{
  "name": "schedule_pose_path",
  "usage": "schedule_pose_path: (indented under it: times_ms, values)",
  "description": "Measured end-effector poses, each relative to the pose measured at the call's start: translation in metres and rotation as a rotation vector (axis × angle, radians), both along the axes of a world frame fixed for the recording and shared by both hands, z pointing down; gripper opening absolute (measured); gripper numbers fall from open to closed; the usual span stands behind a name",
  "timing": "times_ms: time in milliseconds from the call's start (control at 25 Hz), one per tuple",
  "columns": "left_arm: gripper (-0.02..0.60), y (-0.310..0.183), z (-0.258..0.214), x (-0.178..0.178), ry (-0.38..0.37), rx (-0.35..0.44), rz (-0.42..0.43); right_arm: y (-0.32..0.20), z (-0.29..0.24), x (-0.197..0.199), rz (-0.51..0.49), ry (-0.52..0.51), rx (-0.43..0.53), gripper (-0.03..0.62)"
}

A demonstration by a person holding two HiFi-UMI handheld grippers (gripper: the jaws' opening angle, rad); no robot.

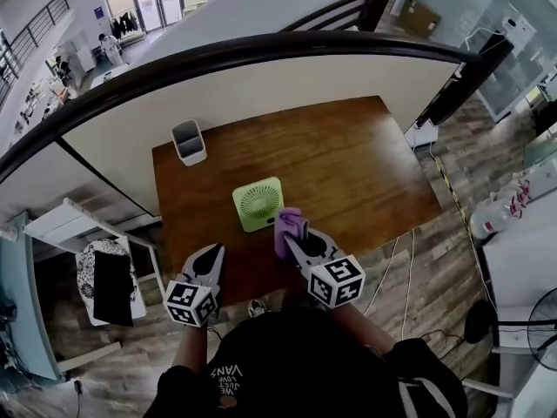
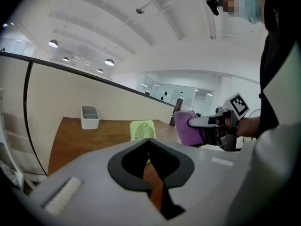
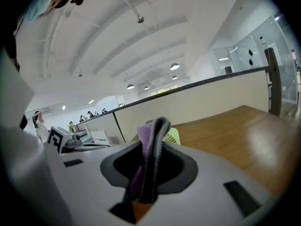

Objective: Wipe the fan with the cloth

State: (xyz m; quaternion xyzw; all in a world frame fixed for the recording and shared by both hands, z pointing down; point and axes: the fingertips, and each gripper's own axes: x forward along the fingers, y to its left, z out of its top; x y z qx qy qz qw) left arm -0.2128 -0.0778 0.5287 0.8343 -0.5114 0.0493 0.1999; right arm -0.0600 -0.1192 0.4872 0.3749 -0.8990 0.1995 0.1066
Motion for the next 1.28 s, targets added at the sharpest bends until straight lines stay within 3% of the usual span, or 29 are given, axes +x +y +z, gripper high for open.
schedule_pose_path:
  times_ms: [200,480,800,1280]
  values:
    - [0.014,-0.014,0.018,0.003,0.015,-0.037,0.053,-0.006,0.003,-0.013,0.004,0.045,0.031,0.094]
    - [0.018,-0.035,0.043,0.014,0.029,-0.091,0.098,-0.016,0.019,-0.033,-0.066,0.107,0.051,0.094]
    - [0.139,-0.049,0.078,0.019,0.035,-0.187,0.106,-0.031,0.036,-0.054,-0.155,0.147,0.06,0.094]
    - [0.166,-0.078,0.11,0.031,-0.012,-0.207,0.166,-0.055,0.042,-0.096,-0.27,0.145,0.135,0.095]
